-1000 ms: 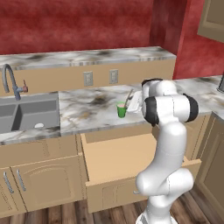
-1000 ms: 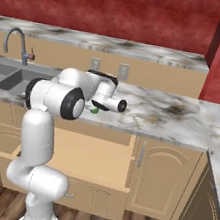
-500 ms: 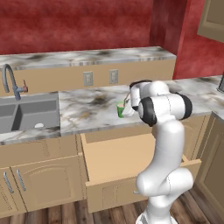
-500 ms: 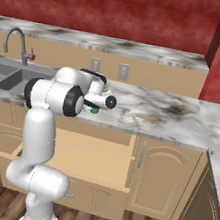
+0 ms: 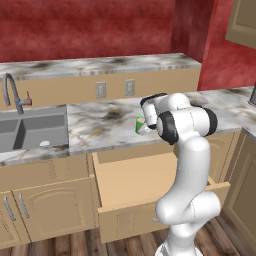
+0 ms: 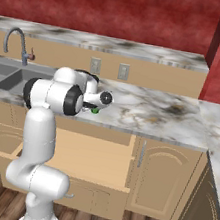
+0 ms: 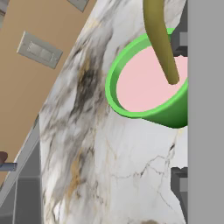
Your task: Pick up the straw from the right drawer and put it inside the smoothie cup.
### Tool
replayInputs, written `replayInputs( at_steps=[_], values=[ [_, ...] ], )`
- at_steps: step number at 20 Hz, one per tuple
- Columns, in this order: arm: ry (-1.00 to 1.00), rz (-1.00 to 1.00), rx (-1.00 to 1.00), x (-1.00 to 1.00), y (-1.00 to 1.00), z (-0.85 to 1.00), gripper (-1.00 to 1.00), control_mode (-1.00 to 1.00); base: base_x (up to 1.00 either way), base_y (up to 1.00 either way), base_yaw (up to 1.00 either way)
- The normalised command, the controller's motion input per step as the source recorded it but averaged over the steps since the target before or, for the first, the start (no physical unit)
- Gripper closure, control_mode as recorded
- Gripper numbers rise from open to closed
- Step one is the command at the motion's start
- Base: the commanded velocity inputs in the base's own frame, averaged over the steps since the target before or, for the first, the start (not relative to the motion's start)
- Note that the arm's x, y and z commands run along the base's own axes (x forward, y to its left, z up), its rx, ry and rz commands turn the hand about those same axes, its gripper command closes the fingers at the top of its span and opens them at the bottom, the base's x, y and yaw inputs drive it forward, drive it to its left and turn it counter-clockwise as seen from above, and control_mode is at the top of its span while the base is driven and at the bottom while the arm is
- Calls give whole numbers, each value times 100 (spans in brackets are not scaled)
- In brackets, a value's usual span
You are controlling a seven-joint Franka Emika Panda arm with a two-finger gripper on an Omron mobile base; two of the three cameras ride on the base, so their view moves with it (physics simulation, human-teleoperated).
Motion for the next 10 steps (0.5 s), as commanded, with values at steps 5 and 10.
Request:
replayInputs(
  at_steps=[5,10],
  values=[
    [12,-15,0,0,-12,1,-100,-100,0,0,0],
    [0,-10,-5,0,9,14,-100,-100,0,0,0]
  ],
)
